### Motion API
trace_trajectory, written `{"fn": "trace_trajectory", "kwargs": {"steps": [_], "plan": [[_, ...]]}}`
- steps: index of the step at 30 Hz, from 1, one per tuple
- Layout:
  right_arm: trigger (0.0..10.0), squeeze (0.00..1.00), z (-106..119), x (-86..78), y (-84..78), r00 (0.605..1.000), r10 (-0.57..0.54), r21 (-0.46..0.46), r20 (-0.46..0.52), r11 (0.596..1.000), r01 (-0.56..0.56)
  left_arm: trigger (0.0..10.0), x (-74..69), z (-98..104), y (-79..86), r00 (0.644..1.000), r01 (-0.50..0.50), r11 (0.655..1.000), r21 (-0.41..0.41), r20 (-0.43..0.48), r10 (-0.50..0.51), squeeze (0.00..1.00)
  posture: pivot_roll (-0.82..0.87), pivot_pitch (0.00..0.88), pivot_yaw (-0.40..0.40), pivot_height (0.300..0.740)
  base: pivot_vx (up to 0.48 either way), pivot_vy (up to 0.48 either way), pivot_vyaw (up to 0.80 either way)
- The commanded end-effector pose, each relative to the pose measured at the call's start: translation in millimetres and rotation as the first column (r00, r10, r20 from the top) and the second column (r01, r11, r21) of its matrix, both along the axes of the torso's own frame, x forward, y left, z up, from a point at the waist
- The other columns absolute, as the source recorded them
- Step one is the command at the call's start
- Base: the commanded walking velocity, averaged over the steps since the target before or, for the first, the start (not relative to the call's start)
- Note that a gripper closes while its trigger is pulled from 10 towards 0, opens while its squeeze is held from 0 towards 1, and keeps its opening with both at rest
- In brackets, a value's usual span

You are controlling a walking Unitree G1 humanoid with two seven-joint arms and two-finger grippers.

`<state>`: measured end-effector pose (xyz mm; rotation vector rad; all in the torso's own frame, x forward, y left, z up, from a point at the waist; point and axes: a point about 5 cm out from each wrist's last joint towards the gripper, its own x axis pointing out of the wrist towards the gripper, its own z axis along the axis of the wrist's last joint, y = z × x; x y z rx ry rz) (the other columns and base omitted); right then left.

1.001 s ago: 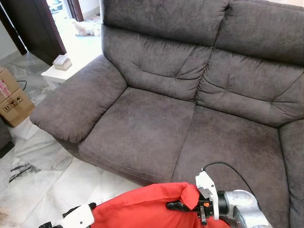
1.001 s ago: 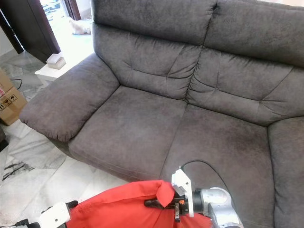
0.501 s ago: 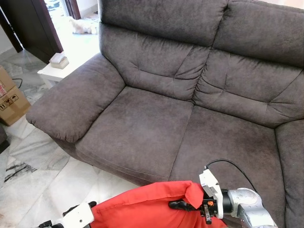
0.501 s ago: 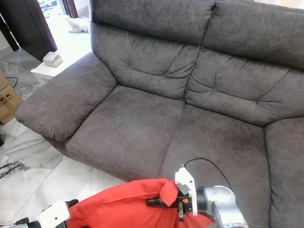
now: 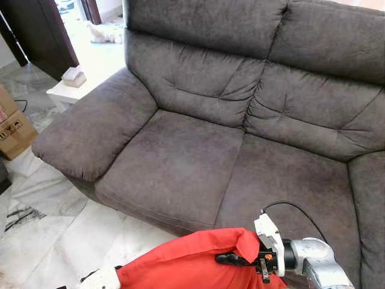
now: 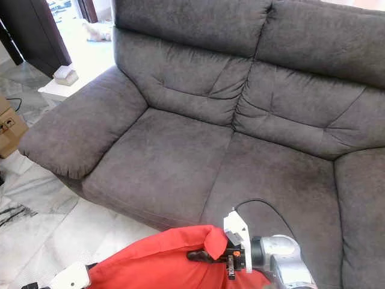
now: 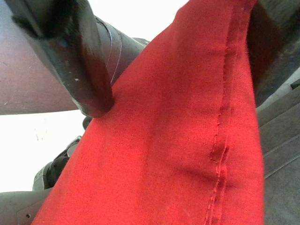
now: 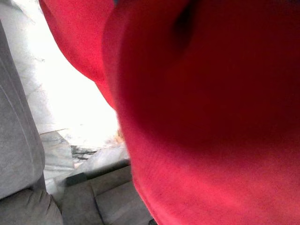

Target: Move the pillow to the sofa from floor

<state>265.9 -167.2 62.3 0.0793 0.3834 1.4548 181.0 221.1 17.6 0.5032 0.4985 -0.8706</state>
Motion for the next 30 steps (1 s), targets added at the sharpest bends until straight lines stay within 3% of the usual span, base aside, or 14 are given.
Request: {"fn": "trace_trajectory", "kwargs": {"steps": [1,7,18,30], "plan": [[0.0,0.0,14,4.8,2.5,0.998,0.011,0.043,0.068,0.999,-0.014,0.0,-8.5,-8,3.8,0.998,0.0,1.0,0.019,-0.059,0.001,0.0,0.18,0.219,-0.056,0.737,0.0,0.0,0.0],[0.0,0.0,13,5.2,2.0,0.998,0.003,0.039,0.069,0.999,-0.006,0.0,-9.6,-7,1.9,0.997,0.017,1.0,0.012,-0.073,-0.016,0.0,0.18,0.22,-0.055,0.737,0.0,0.0,0.0],[0.0,0.0,11,4.2,5.1,0.998,0.002,0.042,0.066,0.999,-0.005,0.0,-14.7,-13,4.5,0.989,0.101,0.988,0.116,-0.116,-0.088,0.0,0.18,0.222,-0.052,0.737,0.0,0.0,0.0],[0.0,0.0,11,4.3,4.9,0.998,-0.001,0.039,0.069,0.999,-0.002,0.0,-1.7,-13,2.3,0.998,0.061,0.985,0.162,-0.033,-0.056,0.0,0.18,0.22,-0.051,0.737,0.0,0.0,0.0]]}}
